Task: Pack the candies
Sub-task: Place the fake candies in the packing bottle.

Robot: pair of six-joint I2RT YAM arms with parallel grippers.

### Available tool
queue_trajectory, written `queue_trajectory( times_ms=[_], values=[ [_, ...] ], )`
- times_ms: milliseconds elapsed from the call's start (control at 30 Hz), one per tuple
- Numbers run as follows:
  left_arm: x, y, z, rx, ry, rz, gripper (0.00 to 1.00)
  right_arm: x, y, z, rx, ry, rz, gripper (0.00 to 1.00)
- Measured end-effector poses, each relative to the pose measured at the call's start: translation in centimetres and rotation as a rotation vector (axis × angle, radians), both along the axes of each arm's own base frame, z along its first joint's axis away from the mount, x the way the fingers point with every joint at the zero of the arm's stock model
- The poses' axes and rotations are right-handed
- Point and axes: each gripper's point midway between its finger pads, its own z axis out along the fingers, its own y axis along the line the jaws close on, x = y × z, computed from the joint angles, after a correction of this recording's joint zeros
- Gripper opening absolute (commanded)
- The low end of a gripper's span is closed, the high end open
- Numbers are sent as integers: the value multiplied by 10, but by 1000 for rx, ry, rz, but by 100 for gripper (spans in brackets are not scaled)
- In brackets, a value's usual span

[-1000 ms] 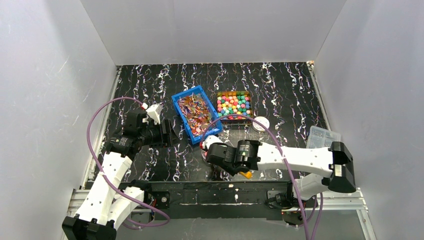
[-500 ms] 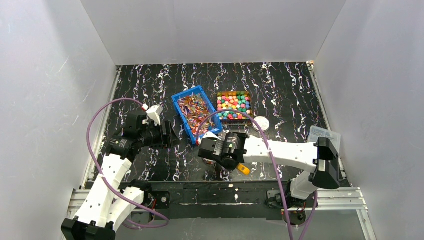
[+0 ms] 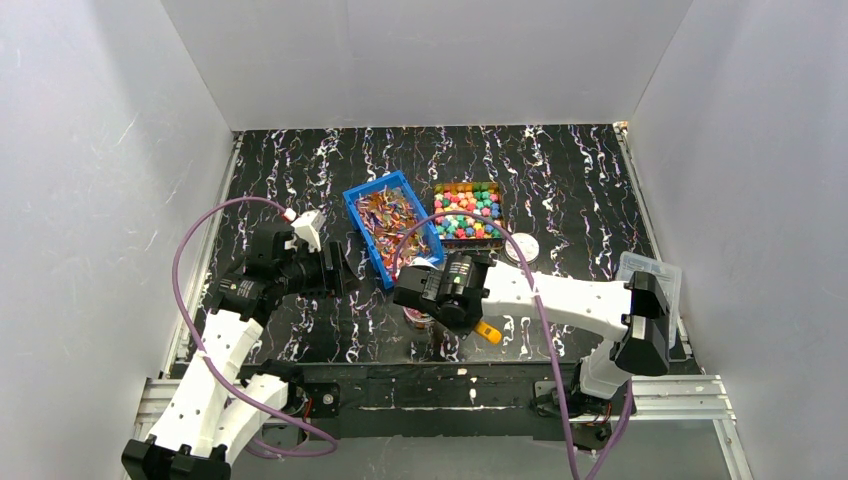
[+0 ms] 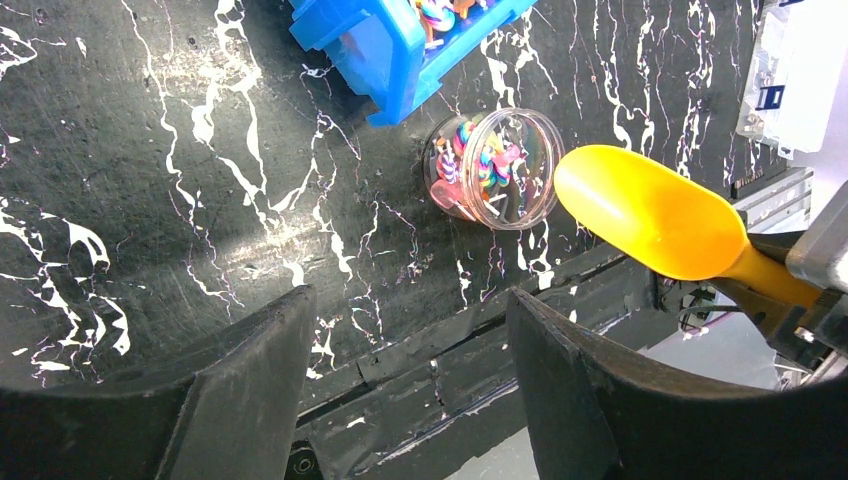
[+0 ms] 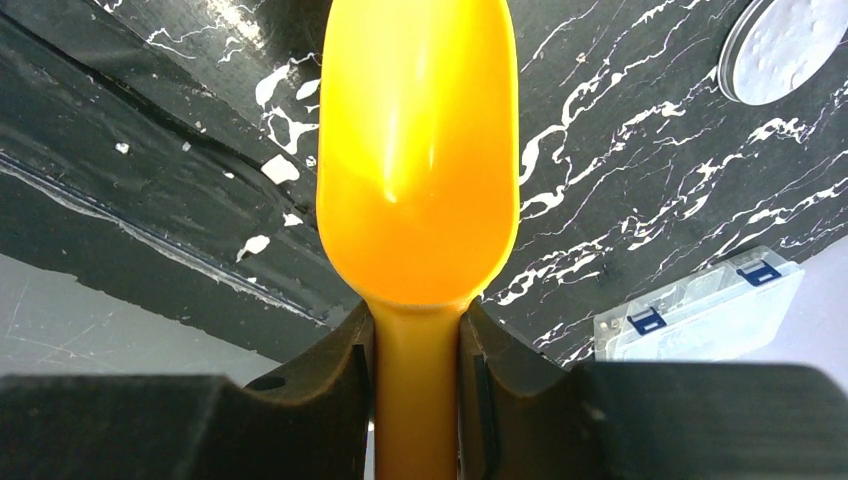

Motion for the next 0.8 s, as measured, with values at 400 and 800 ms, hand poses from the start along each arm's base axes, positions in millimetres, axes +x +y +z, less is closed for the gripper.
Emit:
queue_trajectory(
  times_ms=[400, 800],
  values=[
    [0, 0, -1, 0, 2, 0, 67, 15, 12, 31, 49, -26, -4, 1],
    [0, 0, -1, -1, 3, 0, 67, 61, 38, 23, 71, -23, -60, 1]
  ],
)
